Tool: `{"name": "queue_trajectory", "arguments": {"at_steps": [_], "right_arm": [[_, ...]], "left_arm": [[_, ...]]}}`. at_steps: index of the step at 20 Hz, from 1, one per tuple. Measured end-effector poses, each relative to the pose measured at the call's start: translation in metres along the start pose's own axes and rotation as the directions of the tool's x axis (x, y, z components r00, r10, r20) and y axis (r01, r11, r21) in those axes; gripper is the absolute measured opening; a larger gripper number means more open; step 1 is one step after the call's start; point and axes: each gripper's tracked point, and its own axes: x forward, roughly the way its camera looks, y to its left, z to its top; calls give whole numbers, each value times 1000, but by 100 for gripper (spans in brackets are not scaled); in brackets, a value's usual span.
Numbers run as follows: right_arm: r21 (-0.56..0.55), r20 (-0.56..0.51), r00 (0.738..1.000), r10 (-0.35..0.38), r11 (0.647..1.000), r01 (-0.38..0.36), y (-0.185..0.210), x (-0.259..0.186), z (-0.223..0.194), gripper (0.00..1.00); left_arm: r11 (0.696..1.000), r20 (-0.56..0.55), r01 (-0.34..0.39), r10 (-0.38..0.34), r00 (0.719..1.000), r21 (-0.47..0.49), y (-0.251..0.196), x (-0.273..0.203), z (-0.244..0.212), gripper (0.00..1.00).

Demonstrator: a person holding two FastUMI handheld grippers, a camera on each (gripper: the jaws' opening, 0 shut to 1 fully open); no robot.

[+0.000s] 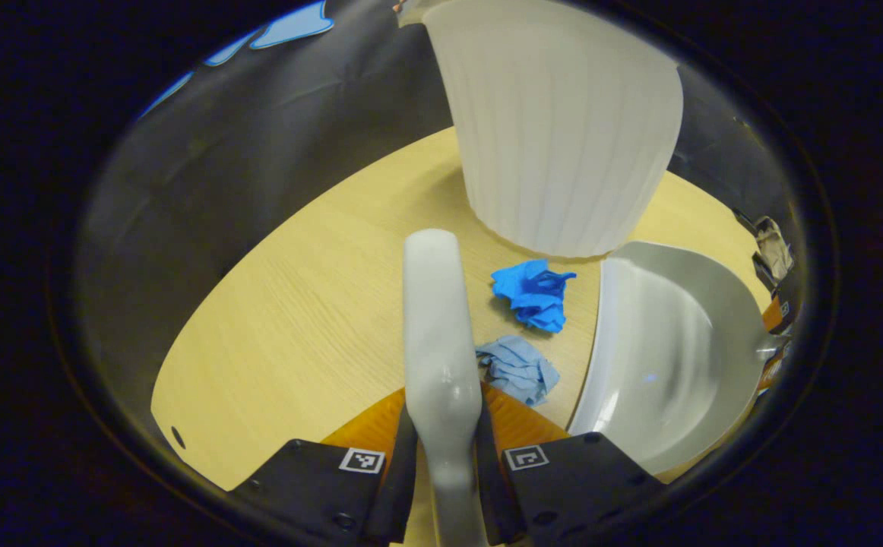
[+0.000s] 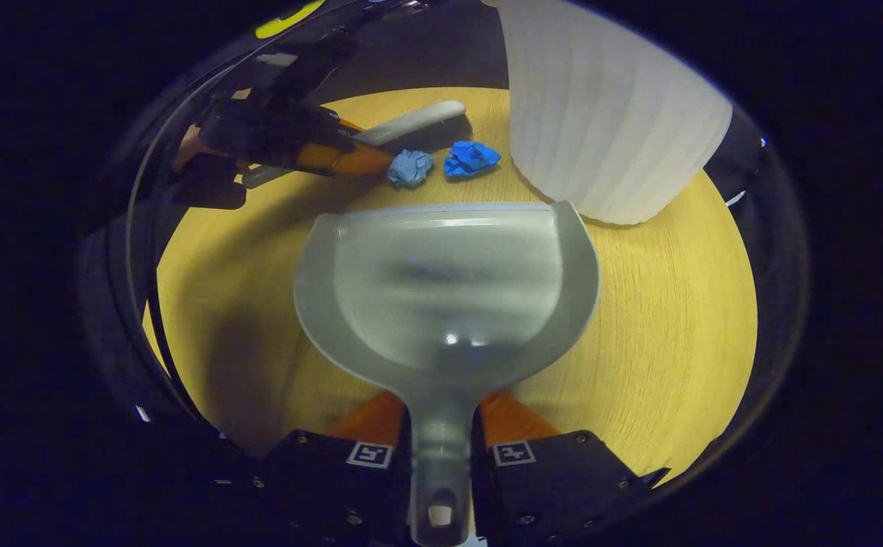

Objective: Pick up the small broom and dustpan from the desktop, sweep the trash into the dustpan with the broom, and then empty the trash into the garbage bin.

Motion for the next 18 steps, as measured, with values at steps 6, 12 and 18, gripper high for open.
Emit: {"name": "queue_trajectory", "arguments": {"at_steps": [6, 12, 18], "right_arm": [[7, -5, 1000, 10, 1000, -10, 16, -6, 14, 33], [8, 13, 1000, 16, 1000, -16, 17, -20, 42, 33], [25, 48, 999, 20, 999, -21, 10, -23, 92, 33]], "left_arm": [[988, -6, 138, -138, 990, 65, -26, -11, 10, 45], [965, -14, 254, -253, 967, 67, -59, -37, 3, 43], [940, -23, 325, -324, 946, 107, -97, -52, 1, 43]]}}
